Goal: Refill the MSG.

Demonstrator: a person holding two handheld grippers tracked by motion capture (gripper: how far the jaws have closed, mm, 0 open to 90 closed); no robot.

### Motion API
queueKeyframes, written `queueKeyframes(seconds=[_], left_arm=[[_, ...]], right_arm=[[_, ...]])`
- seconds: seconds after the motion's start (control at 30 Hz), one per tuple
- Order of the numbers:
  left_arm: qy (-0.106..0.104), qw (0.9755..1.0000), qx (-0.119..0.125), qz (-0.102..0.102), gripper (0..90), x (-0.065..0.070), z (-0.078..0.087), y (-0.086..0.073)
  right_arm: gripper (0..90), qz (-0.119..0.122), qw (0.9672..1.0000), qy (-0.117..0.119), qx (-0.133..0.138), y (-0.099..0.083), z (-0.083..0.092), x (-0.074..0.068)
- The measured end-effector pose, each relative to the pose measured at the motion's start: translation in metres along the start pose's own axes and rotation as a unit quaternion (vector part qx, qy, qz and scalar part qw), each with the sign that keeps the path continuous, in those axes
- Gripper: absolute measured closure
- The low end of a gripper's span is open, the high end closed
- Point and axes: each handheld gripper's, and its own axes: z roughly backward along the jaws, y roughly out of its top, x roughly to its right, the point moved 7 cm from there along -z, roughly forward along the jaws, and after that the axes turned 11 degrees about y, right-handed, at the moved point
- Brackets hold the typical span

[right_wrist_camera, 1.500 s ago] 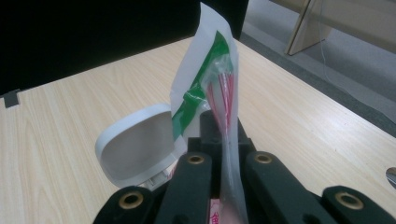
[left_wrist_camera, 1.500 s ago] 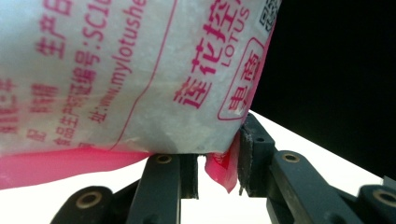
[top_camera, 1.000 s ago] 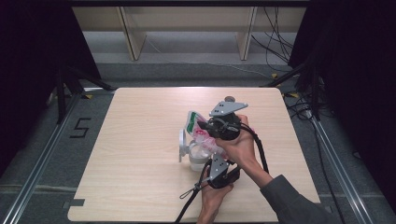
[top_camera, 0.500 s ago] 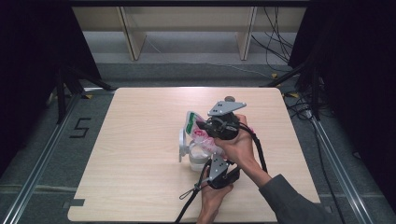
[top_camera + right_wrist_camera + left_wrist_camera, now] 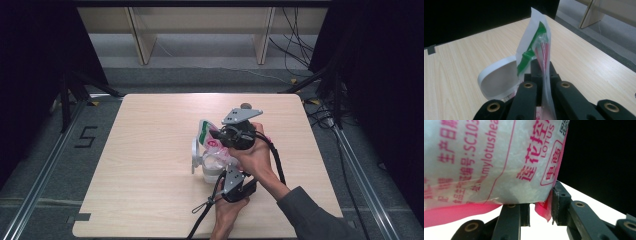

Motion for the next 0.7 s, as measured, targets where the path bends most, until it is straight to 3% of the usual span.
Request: queueKeyframes(seconds=[0.4,0.5,0.53,0.6,0.7], left_arm=[[0.001,1.0000,-0.002,-0.010,71.6,-0.0011,0.0006,-0.0005],[0.001,1.0000,0.001,-0.003,71.6,-0.0008,0.0004,0.0004],[0.000,1.0000,-0.003,-0.009,71.6,-0.0013,0.0009,-0.0002],[-0.003,1.0000,-0.001,0.000,71.6,-0.0003,0.0011,0.0003],[-0.003,1.0000,0.000,0.003,71.5,0.0000,0.0008,0.0003]], right_arm=[[89.7,-0.005,1.0000,-0.002,0.004,0.0008,0.0006,0.0001],[89.7,-0.008,0.9999,-0.003,0.011,0.0014,0.0003,-0.0002],[89.7,0.001,1.0000,0.001,0.008,0.0017,0.0001,0.0003],[89.6,0.009,0.9999,-0.002,0.007,0.0019,0.0003,0.0010],[89.6,-0.002,1.0000,0.001,0.004,0.0007,-0.0005,-0.0001]])
